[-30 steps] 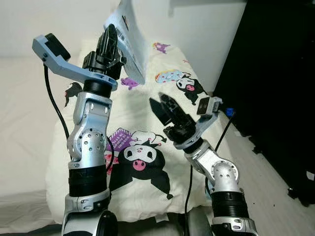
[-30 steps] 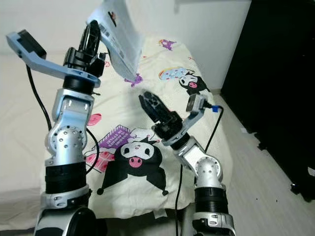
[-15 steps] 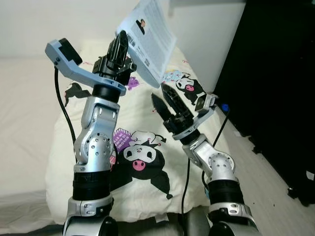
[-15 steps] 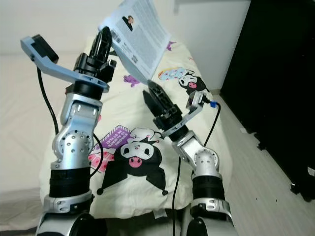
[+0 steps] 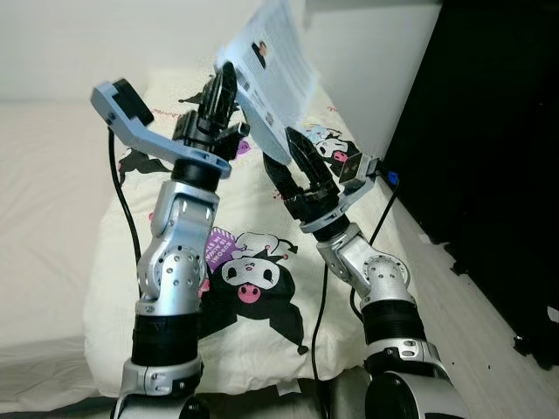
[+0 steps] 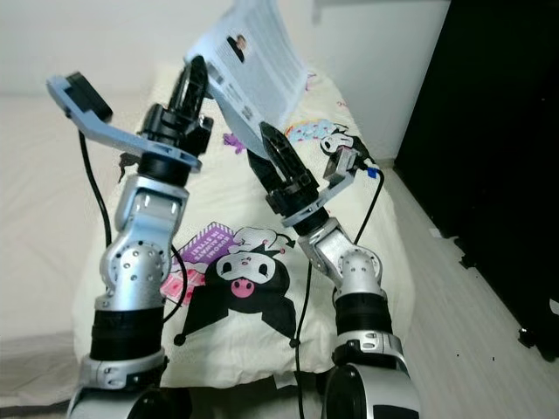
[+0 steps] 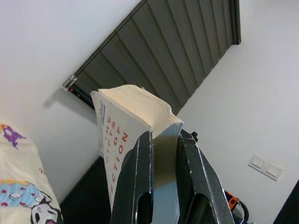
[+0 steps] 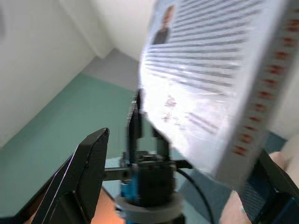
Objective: Clean up the room
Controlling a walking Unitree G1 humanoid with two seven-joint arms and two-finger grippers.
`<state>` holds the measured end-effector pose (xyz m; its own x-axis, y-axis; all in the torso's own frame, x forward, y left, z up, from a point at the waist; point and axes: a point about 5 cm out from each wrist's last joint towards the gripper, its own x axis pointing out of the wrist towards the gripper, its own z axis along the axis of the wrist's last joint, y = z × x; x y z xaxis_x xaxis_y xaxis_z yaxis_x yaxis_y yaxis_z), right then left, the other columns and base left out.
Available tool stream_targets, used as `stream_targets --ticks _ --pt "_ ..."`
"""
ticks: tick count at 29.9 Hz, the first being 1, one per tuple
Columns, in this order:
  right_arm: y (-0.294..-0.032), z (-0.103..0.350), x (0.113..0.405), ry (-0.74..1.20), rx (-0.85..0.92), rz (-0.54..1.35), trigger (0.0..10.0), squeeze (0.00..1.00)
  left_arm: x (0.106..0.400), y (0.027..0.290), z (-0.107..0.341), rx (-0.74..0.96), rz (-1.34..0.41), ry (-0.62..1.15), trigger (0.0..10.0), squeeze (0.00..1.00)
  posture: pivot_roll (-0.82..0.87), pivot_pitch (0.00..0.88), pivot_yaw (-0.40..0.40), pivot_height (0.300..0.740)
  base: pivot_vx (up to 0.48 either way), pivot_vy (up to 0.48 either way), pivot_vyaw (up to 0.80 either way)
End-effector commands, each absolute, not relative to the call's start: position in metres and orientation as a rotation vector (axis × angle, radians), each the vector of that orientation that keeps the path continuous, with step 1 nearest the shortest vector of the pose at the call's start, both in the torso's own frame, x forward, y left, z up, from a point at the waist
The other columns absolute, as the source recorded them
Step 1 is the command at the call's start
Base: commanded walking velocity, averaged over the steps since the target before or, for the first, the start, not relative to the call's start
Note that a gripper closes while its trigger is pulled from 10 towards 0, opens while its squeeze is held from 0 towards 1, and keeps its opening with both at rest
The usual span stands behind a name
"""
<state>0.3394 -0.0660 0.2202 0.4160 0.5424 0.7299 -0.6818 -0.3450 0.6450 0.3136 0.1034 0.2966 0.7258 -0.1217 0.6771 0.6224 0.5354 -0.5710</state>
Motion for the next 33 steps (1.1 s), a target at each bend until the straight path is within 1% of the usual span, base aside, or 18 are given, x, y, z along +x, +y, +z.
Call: stream_targets --ticks 1,4,5,6,7,12,13,20,25,30,32,33 --pt "-0.055 0.232 0.336 -0.163 1.481 1.336 10.0 0.00 0.306 0.081 0.296 -1.070 -0.517 -0.634 10.0 0.00 -0.02 0.070 -0.040 0.520 0.000 0.000 0.00" --pt "-0.059 0.232 0.338 -0.185 1.497 1.322 10.0 0.00 0.306 0.081 0.294 -1.078 -0.519 -0.628 10.0 0.00 -0.02 0.070 -0.040 0.520 0.000 0.000 0.00" --pt "-0.061 0.232 0.339 -0.198 1.502 1.306 4.2 0.00 0.306 0.082 0.293 -1.080 -0.519 -0.625 10.0 0.00 -0.02 0.069 -0.040 0.520 0.000 0.000 0.00" --pt "-0.061 0.232 0.339 -0.198 1.502 1.306 4.2 0.00 0.306 0.082 0.293 -1.080 -0.519 -0.625 10.0 0.00 -0.02 0.069 -0.040 0.520 0.000 0.000 0.00" --pt "-0.063 0.234 0.341 -0.217 1.511 1.300 0.0 0.00 0.307 0.082 0.291 -1.084 -0.519 -0.620 10.0 0.00 -0.02 0.069 -0.039 0.520 0.000 0.000 0.00" --pt "-0.066 0.237 0.343 -0.240 1.521 1.284 0.0 0.00 0.307 0.082 0.288 -1.082 -0.515 -0.612 10.0 0.00 -0.02 0.068 -0.040 0.520 0.000 0.000 0.00" --pt "-0.073 0.241 0.347 -0.272 1.531 1.256 0.0 0.00 0.307 0.082 0.285 -1.082 -0.512 -0.605 10.0 0.00 -0.02 0.066 -0.039 0.520 0.000 0.000 0.00" --pt "-0.083 0.250 0.350 -0.331 1.524 1.243 0.0 0.00 0.308 0.084 0.276 -1.079 -0.501 -0.582 10.0 0.00 -0.02 0.066 -0.035 0.520 0.000 0.000 0.00" --pt "-0.083 0.254 0.352 -0.339 1.503 1.226 0.0 0.00 0.311 0.085 0.268 -1.064 -0.478 -0.553 10.0 0.00 -0.02 0.070 -0.032 0.520 0.000 0.000 0.00" --pt "-0.086 0.251 0.363 -0.337 1.461 1.073 0.0 0.00 0.318 0.089 0.240 -0.997 -0.398 -0.454 10.0 0.00 -0.02 0.074 -0.028 0.520 0.000 0.000 0.00" --pt "-0.087 0.251 0.365 -0.339 1.461 1.059 0.0 0.00 0.319 0.089 0.237 -0.987 -0.396 -0.446 10.0 0.00 -0.02 0.074 -0.028 0.520 0.000 0.000 0.00" --pt "-0.089 0.250 0.367 -0.336 1.442 1.036 0.0 0.00 0.319 0.089 0.228 -0.942 -0.384 -0.418 10.0 0.00 -0.02 0.073 -0.029 0.520 0.000 0.000 0.00"
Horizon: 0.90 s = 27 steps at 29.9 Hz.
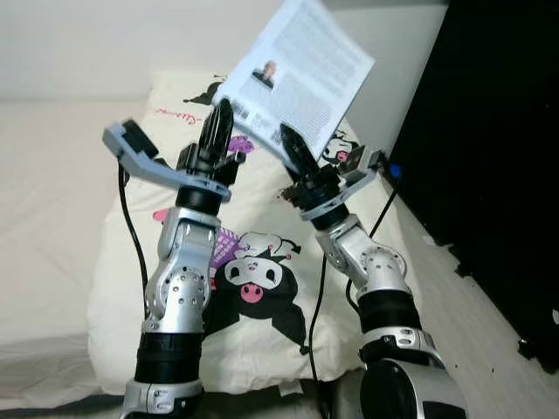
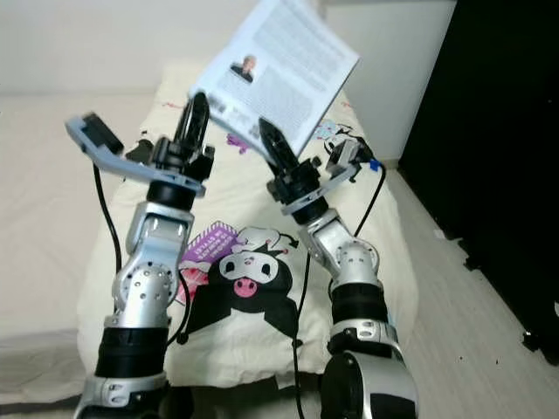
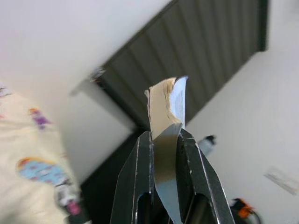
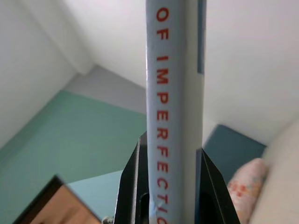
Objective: Clean up the room
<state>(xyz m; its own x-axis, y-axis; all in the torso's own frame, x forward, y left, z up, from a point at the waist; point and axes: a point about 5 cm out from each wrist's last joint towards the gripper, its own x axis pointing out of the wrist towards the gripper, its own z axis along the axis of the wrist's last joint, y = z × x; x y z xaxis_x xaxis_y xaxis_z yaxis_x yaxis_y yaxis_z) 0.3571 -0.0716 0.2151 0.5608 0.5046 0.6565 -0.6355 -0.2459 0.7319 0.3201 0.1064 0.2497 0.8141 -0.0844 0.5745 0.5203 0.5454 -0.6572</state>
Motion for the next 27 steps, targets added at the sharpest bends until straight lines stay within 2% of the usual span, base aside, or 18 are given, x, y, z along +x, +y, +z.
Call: stream_targets --ticks 1,2,3,4,5,7,10,12,13,16,17,18,19,20,21,24,25,27 --pt "-0.090 0.248 0.368 -0.329 1.419 1.012 0.0 0.00 0.320 0.089 0.218 -0.909 -0.383 -0.380 10.0 0.00 -0.02 0.074 -0.028 0.520 0.000 0.000 0.00" --pt "-0.092 0.246 0.370 -0.321 1.390 0.990 0.0 0.00 0.321 0.088 0.207 -0.874 -0.395 -0.328 10.0 0.87 -0.02 0.074 -0.028 0.520 0.000 0.000 0.00" --pt "-0.092 0.246 0.370 -0.321 1.390 0.990 0.0 0.00 0.321 0.088 0.207 -0.874 -0.395 -0.328 10.0 0.87 -0.02 0.074 -0.028 0.520 0.000 0.000 0.00" --pt "-0.093 0.239 0.372 -0.289 1.317 0.943 0.0 0.00 0.321 0.090 0.193 -0.825 -0.398 -0.278 10.0 1.00 -0.01 0.072 -0.031 0.520 0.000 0.000 0.00" --pt "-0.093 0.239 0.372 -0.289 1.317 0.943 0.0 0.00 0.321 0.090 0.193 -0.825 -0.398 -0.278 10.0 1.00 -0.01 0.072 -0.031 0.520 0.000 0.000 0.00" --pt "-0.100 0.219 0.376 -0.205 1.161 0.827 0.0 0.00 0.324 0.108 0.166 -0.730 -0.309 -0.202 10.0 1.00 -0.02 0.072 -0.031 0.520 0.000 0.000 0.00" --pt "-0.105 0.210 0.377 -0.173 1.085 0.775 0.0 0.00 0.325 0.118 0.155 -0.689 -0.257 -0.176 10.0 1.00 -0.02 0.072 -0.031 0.520 0.000 0.000 0.00" --pt "-0.123 0.185 0.377 -0.100 0.929 0.642 0.0 0.00 0.327 0.154 0.131 -0.595 -0.081 -0.103 10.0 1.00 -0.02 0.072 -0.029 0.520 0.000 0.000 0.00" --pt "-0.123 0.185 0.377 -0.100 0.929 0.642 0.0 0.00 0.327 0.154 0.131 -0.595 -0.081 -0.103 10.0 1.00 -0.02 0.072 -0.029 0.520 0.000 0.000 0.00" --pt "-0.151 0.147 0.370 0.001 0.703 0.453 0.0 0.00 0.322 0.203 0.108 -0.485 0.161 -0.012 10.0 1.00 -0.02 0.069 -0.028 0.520 0.000 0.000 0.00" --pt "-0.151 0.147 0.370 0.001 0.703 0.453 0.0 0.00 0.322 0.203 0.108 -0.485 0.161 -0.012 10.0 1.00 -0.02 0.069 -0.028 0.520 0.000 0.000 0.00" --pt "-0.157 0.140 0.368 0.014 0.667 0.421 2.5 0.00 0.320 0.209 0.103 -0.471 0.162 0.019 10.0 1.00 -0.02 0.069 -0.028 0.520 0.000 0.000 0.00" --pt "-0.157 0.140 0.368 0.014 0.667 0.421 2.5 0.00 0.320 0.209 0.103 -0.471 0.162 0.019 10.0 1.00 -0.02 0.069 -0.028 0.520 0.000 0.000 0.00" --pt "-0.163 0.134 0.365 0.020 0.636 0.396 2.2 0.00 0.318 0.212 0.098 -0.420 0.161 0.041 10.0 0.00 -0.02 0.068 -0.030 0.520 0.000 0.000 0.00" --pt "-0.166 0.131 0.363 0.016 0.637 0.388 0.0 0.00 0.317 0.214 0.093 -0.405 0.178 0.061 10.0 0.00 -0.02 0.065 -0.030 0.525 0.000 0.000 0.00" --pt "-0.168 0.128 0.361 0.012 0.636 0.389 0.0 0.00 0.317 0.215 0.085 -0.390 0.203 0.112 10.0 0.00 -0.02 0.066 -0.029 0.535 0.000 0.000 0.00" --pt "-0.167 0.128 0.361 0.009 0.627 0.393 0.0 0.00 0.319 0.212 0.080 -0.370 0.191 0.184 10.0 0.00 -0.02 0.065 -0.029 0.540 -0.382 0.000 0.00" --pt "-0.166 0.129 0.361 0.006 0.621 0.397 0.0 0.00 0.320 0.209 0.078 -0.375 0.175 0.202 10.0 0.00 -0.02 0.066 -0.031 0.545 -0.431 0.000 0.00"
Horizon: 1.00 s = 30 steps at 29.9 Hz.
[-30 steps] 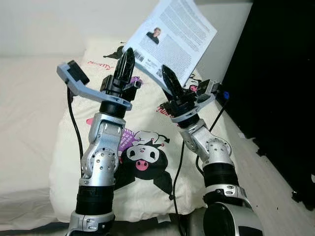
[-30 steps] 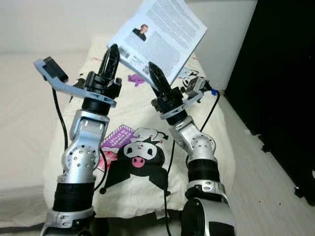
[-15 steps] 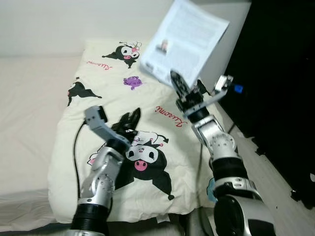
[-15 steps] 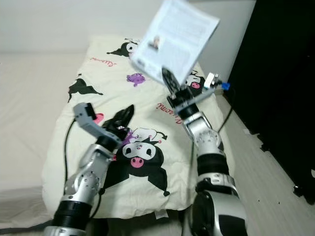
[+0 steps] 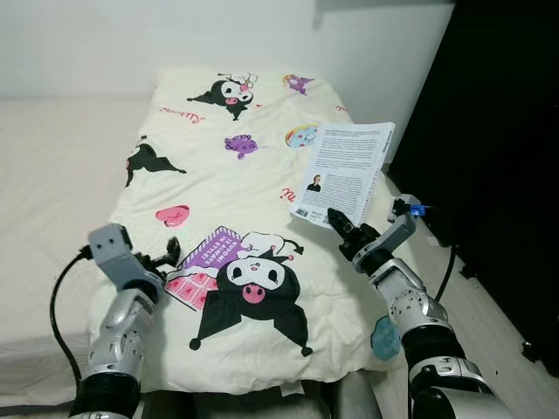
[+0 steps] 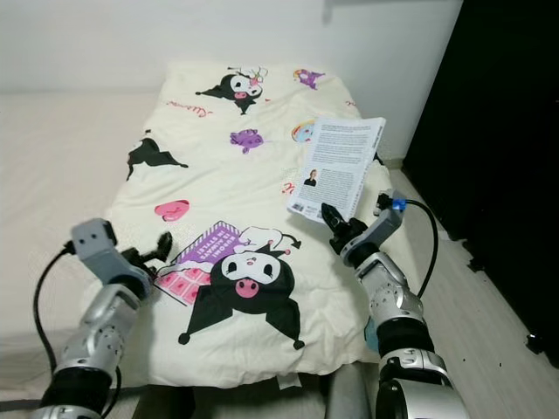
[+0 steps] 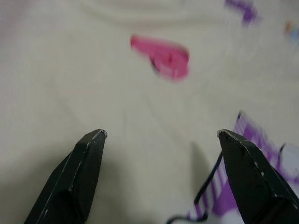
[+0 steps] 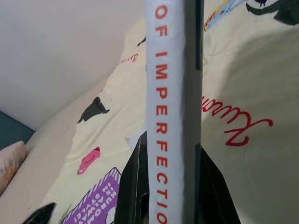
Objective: Clean up the room
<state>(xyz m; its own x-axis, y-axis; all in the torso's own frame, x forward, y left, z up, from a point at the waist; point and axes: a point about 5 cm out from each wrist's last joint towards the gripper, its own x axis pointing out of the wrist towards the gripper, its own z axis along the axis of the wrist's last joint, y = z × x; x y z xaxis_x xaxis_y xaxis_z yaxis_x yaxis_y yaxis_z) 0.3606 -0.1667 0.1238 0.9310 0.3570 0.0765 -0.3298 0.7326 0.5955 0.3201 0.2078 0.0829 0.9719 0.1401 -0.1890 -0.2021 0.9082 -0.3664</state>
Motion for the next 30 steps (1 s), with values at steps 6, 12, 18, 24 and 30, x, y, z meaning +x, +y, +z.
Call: stream_targets --ticks 6,12,18,24,30 --pt "-0.164 0.132 0.365 -0.006 0.586 0.404 0.0 0.00 0.322 0.204 0.084 -0.393 0.148 0.109 10.0 0.00 -0.02 0.068 -0.033 0.565 -0.160 0.000 0.00" --pt "-0.161 0.132 0.365 -0.016 0.568 0.408 0.0 0.00 0.324 0.198 0.081 -0.399 0.128 0.131 10.0 0.00 -0.02 0.072 -0.024 0.585 -0.187 0.000 0.00" --pt "-0.161 0.129 0.362 -0.015 0.560 0.409 2.9 0.00 0.324 0.193 0.078 -0.410 0.111 0.154 10.0 0.00 -0.02 0.070 -0.021 0.615 -0.160 0.000 0.00" --pt "-0.160 0.127 0.361 -0.012 0.550 0.414 10.0 0.00 0.324 0.191 0.076 -0.429 0.110 0.124 10.0 0.00 -0.03 0.066 -0.020 0.640 -0.160 0.000 0.00" --pt "-0.160 0.126 0.362 -0.009 0.542 0.420 10.0 0.00 0.324 0.190 0.071 -0.441 0.113 0.136 10.0 0.00 -0.03 0.060 -0.024 0.670 -0.302 0.000 0.00"
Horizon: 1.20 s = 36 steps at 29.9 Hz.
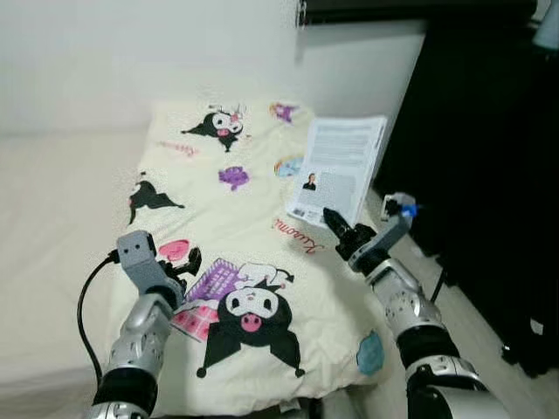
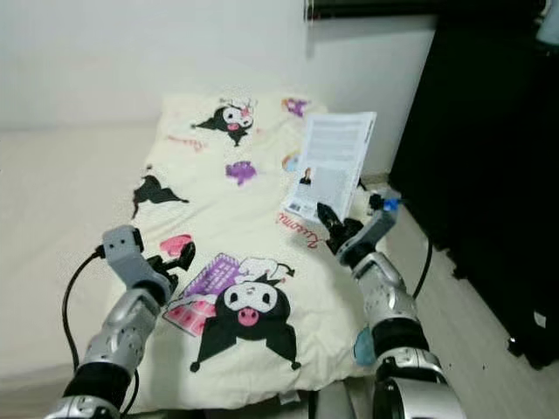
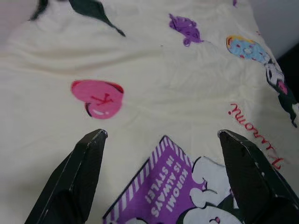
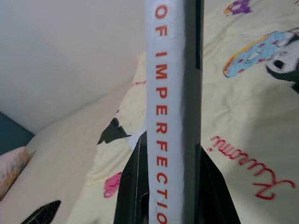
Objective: Clean up the room
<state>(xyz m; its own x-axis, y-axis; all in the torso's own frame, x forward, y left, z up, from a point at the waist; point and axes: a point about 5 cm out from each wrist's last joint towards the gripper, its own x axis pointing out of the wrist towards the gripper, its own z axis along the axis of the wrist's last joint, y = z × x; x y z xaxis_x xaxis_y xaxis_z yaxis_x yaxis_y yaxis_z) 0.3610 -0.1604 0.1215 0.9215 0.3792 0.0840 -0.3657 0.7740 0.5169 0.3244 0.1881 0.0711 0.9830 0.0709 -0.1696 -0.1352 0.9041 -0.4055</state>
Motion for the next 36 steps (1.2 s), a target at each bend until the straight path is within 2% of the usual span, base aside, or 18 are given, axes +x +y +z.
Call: stream_targets --ticks 1,11,14,21,25,26,28,30,34,35,36 --pt "-0.160 0.126 0.362 -0.009 0.542 0.420 10.0 0.00 0.324 0.190 0.071 -0.441 0.113 0.136 10.0 0.00 -0.03 0.060 -0.024 0.670 0.000 0.000 0.00" --pt "-0.156 0.125 0.363 -0.003 0.538 0.437 10.0 0.00 0.323 0.186 0.062 -0.389 0.114 0.180 10.0 0.00 -0.03 0.051 -0.028 0.720 -0.240 0.000 0.00" --pt "-0.155 0.120 0.360 0.018 0.518 0.443 10.0 0.00 0.319 0.192 0.055 -0.389 0.141 0.199 10.0 0.00 -0.03 0.059 -0.023 0.740 0.000 0.000 0.00" --pt "-0.155 0.102 0.353 0.088 0.444 0.452 10.0 0.00 0.306 0.199 0.034 -0.296 0.161 0.270 10.0 0.00 -0.03 0.060 -0.023 0.740 0.000 0.000 0.00" --pt "-0.159 0.083 0.346 0.162 0.402 0.423 10.0 0.00 0.286 0.206 0.006 -0.168 0.177 0.385 10.0 0.00 -0.03 0.059 -0.026 0.740 0.000 0.000 0.00" --pt "-0.167 0.061 0.336 0.253 0.341 0.366 10.0 0.00 0.265 0.216 -0.018 -0.139 0.222 0.516 10.0 0.00 -0.03 0.056 -0.029 0.740 0.000 0.000 0.00" --pt "-0.170 0.053 0.331 0.289 0.321 0.348 10.0 0.00 0.257 0.219 -0.025 -0.139 0.237 0.564 10.0 0.00 -0.03 0.056 -0.029 0.740 0.000 0.000 0.00" --pt "-0.176 0.034 0.317 0.354 0.269 0.344 10.0 0.00 0.226 0.227 -0.050 -0.209 0.316 0.706 10.0 0.00 -0.02 0.053 -0.030 0.740 0.000 0.000 0.37" --pt "-0.175 0.028 0.311 0.370 0.252 0.363 10.0 0.00 0.206 0.229 -0.063 -0.235 0.358 0.790 10.0 0.00 -0.03 0.051 -0.026 0.740 0.000 0.000 0.73" --pt "-0.172 0.025 0.307 0.372 0.246 0.387 10.0 0.00 0.183 0.228 -0.076 -0.188 0.380 0.886 10.0 0.00 -0.04 0.047 -0.019 0.740 0.000 0.000 0.72" --pt "-0.171 0.023 0.305 0.376 0.232 0.398 10.0 0.00 0.175 0.228 -0.080 -0.171 0.385 0.919 10.0 0.00 -0.04 0.047 -0.019 0.740 0.000 0.000 0.72"
